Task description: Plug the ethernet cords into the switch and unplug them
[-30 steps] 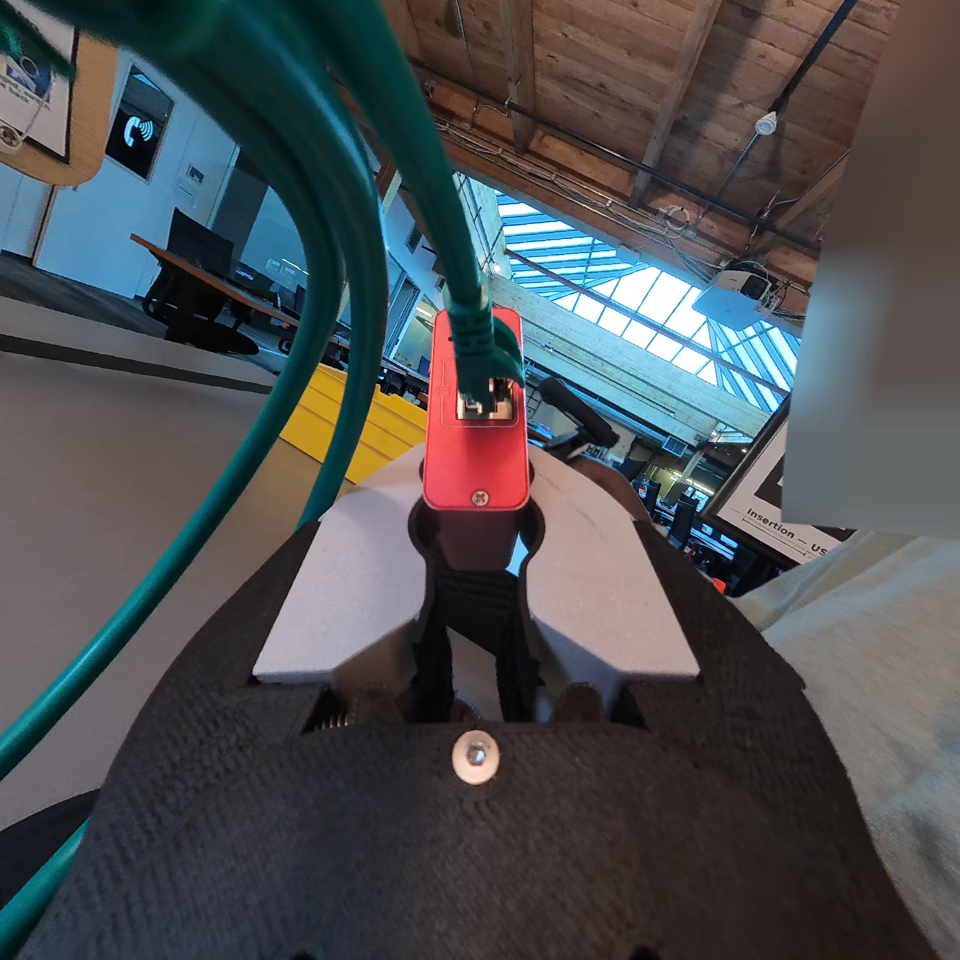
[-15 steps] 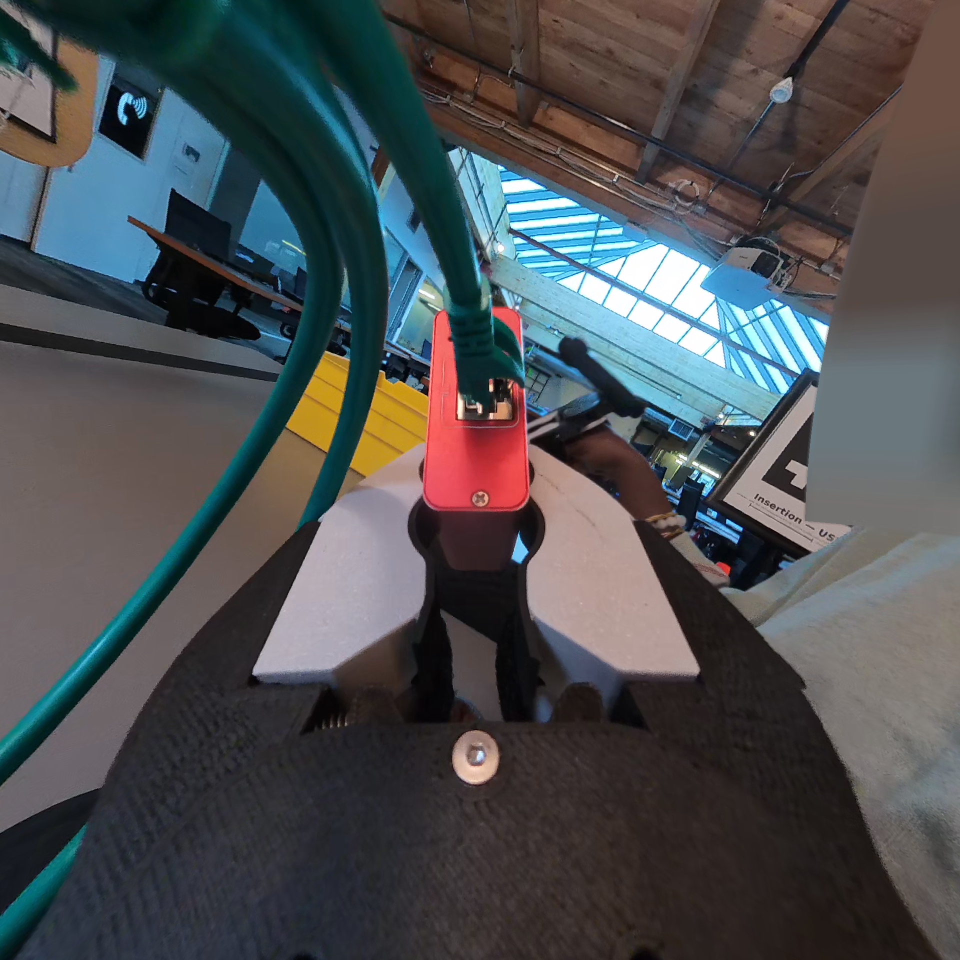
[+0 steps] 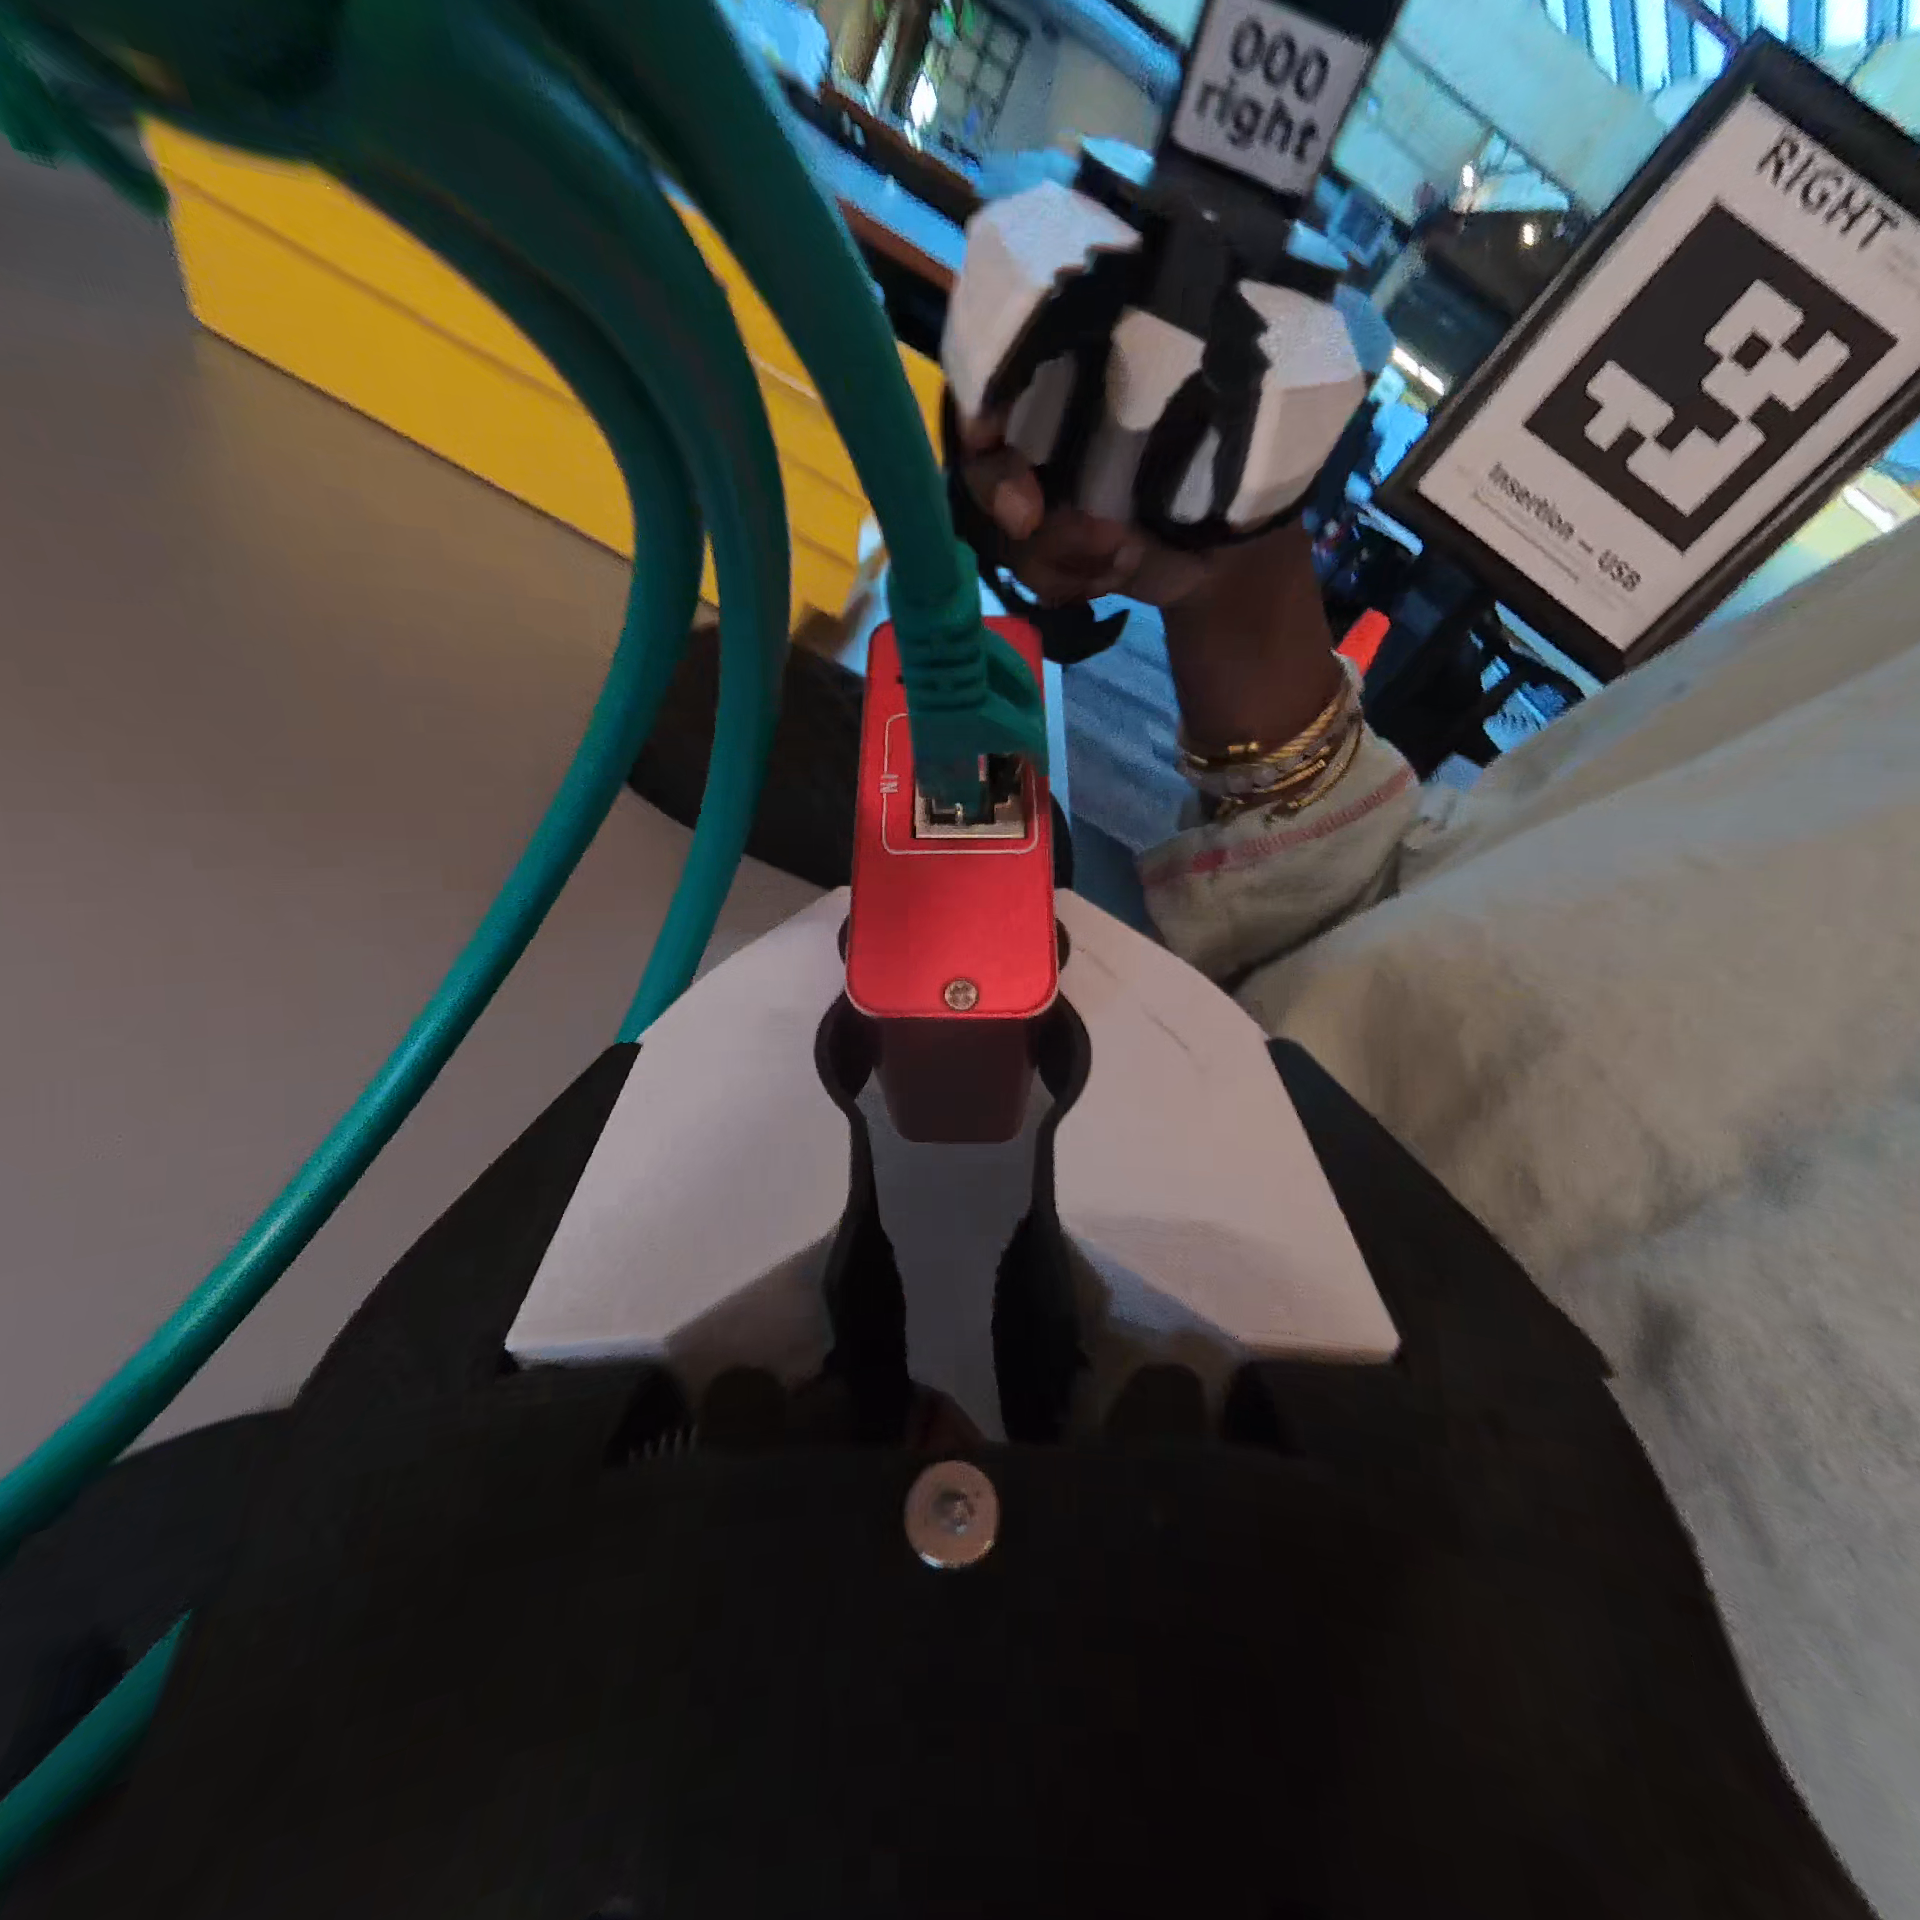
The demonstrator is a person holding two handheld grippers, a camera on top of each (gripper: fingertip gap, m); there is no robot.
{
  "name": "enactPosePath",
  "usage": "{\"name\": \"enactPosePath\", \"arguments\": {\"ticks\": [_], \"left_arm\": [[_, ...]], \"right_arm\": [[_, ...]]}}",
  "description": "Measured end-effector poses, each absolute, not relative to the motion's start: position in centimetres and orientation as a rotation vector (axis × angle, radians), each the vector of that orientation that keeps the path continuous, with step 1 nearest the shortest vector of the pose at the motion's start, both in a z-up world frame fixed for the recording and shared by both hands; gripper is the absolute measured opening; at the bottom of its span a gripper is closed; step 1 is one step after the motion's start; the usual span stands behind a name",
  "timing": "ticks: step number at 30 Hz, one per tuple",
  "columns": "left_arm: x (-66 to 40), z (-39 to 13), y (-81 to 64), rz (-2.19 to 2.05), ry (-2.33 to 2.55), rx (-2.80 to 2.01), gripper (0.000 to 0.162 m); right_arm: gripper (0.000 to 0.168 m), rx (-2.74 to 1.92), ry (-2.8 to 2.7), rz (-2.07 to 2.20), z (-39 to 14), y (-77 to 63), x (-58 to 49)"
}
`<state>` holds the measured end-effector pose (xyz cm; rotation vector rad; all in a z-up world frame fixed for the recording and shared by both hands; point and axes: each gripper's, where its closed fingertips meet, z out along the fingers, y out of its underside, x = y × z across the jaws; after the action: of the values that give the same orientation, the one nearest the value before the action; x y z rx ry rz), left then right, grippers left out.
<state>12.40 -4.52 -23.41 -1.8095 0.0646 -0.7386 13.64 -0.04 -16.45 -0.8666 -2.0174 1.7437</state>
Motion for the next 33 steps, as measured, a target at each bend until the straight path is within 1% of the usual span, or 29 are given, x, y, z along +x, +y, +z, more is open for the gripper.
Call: {"name": "enactPosePath", "arguments": {"ticks": [4, 6, 7, 8, 9, 12, 13, 14, 17, 18, 20, 22, 24, 28, 33], "left_arm": [[13.4, -24.6, -5.2, -0.75, 0.161, -1.917, 0.028], [13.9, -24.9, -5.4, -0.754, 0.2, -1.947, 0.028], [14.1, -25.0, -5.5, -0.762, 0.216, -1.959, 0.028], [14.1, -25.0, -5.6, -0.764, 0.226, -1.966, 0.028], [14.3, -25.1, -5.7, -0.765, 0.248, -1.973, 0.028], [13.9, -24.4, -5.4, -0.743, 0.23, -1.934, 0.028], [13.5, -23.5, -5.2, -0.743, 0.208, -1.872, 0.028], [13.1, -22.2, -5.0, -0.754, 0.18, -1.775, 0.032], [10.8, -18.0, -4.4, -0.789, -0.023, -1.422, 0.052], [10.2, -17.2, -4.2, -0.795, -0.082, -1.326, 0.056], [10.1, -16.9, -3.8, -0.808, -0.15, -1.222, 0.059], [10.7, -17.2, -3.0, -0.811, -0.186, -1.193, 0.062], [10.6, -17.0, -2.6, -0.804, -0.224, -1.146, 0.059], [9.5, -16.1, -3.3, -0.768, -0.225, -1.077, 0.029], [9.5, -16.5, -4.3, -0.745, -0.148, -1.151, 0.028]], "right_arm": [[0.043, -0.827, -2.161, 1.858, -18.8, -4.8, 11.5], [0.041, -0.82, -2.201, 1.912, -19.5, -6.3, 10.8], [0.036, -0.823, -2.24, 1.935, -20.0, -7.0, 10.7], [0.025, -0.804, -2.285, 1.956, -20.3, -7.6, 10.9], [0.018, -0.788, -2.299, 1.964, -20.5, -8.0, 10.9], [0.016, -0.726, -2.216, 2.03, -20.0, -8.1, 10.7], [0.016, -0.733, -2.14, 2.079, -19.4, -7.9, 10.5], [0.015, -0.749, -2.044, 2.142, -18.7, -7.5, 10.2], [0.015, -0.793, -1.546, 2.402, -15.2, -5.1, 9.2], [0.014, -0.801, -1.345, 2.501, -14.1, -4.0, 9.1], [0.014, -0.811, -0.983, 2.642, -12.6, -1.9, 8.9], [0.014, -0.796, -0.792, 2.665, -12.4, -1.1, 8.9], [0.014, -0.824, -0.771, 2.619, -12.9, -1.5, 8.5], [0.015, -0.859, -0.876, 2.577, -13.8, -3.3, 8.3], [0.015, -0.858, -1.033, 2.575, -14.3, -4.3, 8.4]]}}
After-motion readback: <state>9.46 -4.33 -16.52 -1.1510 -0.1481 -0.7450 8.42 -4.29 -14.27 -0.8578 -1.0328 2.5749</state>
